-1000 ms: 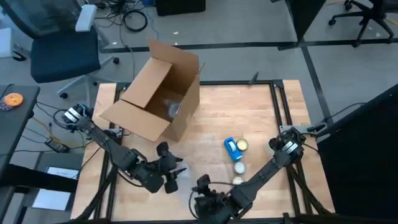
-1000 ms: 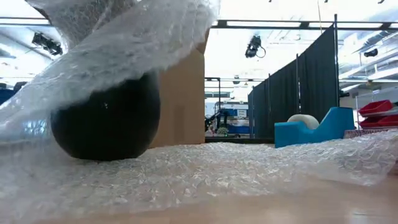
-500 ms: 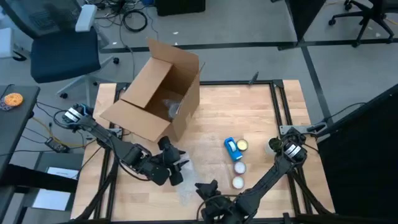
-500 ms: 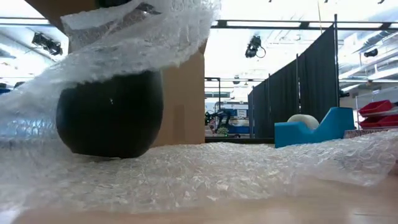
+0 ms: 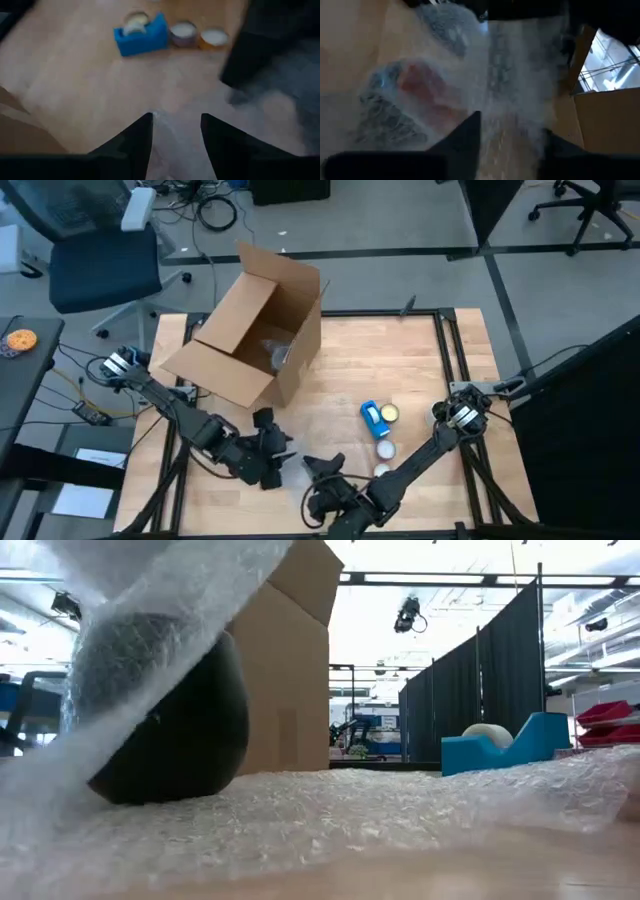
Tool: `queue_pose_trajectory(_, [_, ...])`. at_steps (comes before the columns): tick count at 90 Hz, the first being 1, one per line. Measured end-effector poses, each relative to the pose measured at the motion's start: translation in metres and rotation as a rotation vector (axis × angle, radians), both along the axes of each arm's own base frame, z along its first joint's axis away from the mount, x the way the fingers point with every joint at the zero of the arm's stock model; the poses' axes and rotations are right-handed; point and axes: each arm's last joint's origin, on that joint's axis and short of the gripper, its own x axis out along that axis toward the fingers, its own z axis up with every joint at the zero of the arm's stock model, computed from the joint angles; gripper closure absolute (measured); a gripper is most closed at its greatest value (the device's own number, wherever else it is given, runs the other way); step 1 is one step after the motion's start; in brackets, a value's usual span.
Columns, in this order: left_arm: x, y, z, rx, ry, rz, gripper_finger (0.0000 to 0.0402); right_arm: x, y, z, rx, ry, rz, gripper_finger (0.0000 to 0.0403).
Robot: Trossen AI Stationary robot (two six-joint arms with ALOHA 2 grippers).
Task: Wrap mug
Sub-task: Wrap the mug with the bubble wrap
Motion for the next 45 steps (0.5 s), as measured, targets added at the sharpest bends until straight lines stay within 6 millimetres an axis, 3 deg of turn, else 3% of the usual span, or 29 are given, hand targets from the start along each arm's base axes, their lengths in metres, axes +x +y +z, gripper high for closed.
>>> queue_pose_trajectory(20, [-0.04, -0.015, 0.029, 0.043, 0.175, -0.064, 0.0249, -0.001, 0.007, 0.005, 0.043, -0.055, 0.009, 0.0401])
queue_pose_trajectory(45, [-0.098, -0.039, 0.009, -0.003, 0.319, 0.041, 0.0249, -0.002, 0.01, 0.007, 0.069, -0.083, 0.013, 0.0403])
